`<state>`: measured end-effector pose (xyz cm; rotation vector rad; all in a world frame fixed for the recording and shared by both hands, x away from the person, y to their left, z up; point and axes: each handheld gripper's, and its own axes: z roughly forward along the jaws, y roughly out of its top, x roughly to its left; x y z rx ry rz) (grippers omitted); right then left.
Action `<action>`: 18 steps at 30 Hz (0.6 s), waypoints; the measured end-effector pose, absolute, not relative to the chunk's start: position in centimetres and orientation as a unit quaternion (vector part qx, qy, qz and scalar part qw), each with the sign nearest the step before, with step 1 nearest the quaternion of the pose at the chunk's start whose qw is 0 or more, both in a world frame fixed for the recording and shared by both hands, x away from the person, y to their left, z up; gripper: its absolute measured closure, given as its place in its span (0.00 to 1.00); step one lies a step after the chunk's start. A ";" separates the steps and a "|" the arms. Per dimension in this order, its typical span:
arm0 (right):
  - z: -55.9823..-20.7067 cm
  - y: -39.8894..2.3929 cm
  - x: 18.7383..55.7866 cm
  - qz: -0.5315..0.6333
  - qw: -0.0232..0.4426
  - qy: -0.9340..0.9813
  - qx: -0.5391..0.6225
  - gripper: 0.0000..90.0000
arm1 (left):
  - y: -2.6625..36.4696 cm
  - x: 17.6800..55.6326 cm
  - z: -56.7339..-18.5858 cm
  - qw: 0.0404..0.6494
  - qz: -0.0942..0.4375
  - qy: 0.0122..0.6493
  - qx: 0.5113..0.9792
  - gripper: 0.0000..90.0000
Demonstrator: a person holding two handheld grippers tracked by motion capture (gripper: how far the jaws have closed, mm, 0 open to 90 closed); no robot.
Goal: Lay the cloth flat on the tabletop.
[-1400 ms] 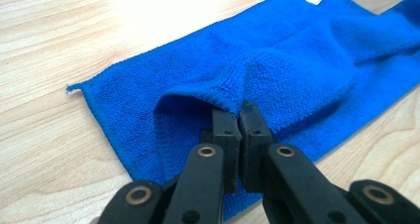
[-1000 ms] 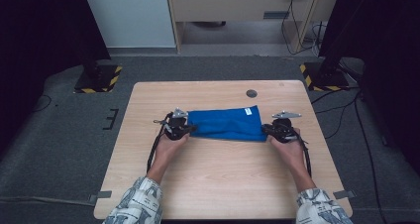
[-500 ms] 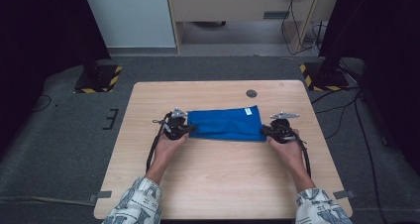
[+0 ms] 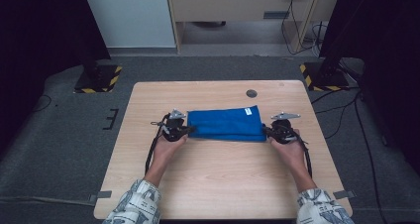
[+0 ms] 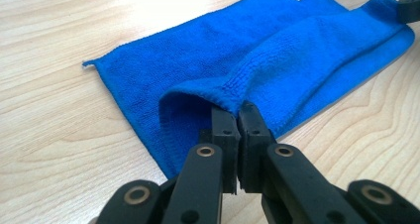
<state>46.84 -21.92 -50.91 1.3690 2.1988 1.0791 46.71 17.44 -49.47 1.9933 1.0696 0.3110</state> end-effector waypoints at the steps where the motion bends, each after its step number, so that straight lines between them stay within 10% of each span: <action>1: -50.7 -21.9 46.7 0.382 0.167 0.772 0.479 0.99 | 17.5 46.6 -49.4 0.416 0.124 0.425 0.794 0.98; 18: -49.1 -21.5 41.4 0.390 0.150 0.795 0.440 0.99 | 18.5 41.7 -48.0 0.400 0.117 0.408 0.812 0.98</action>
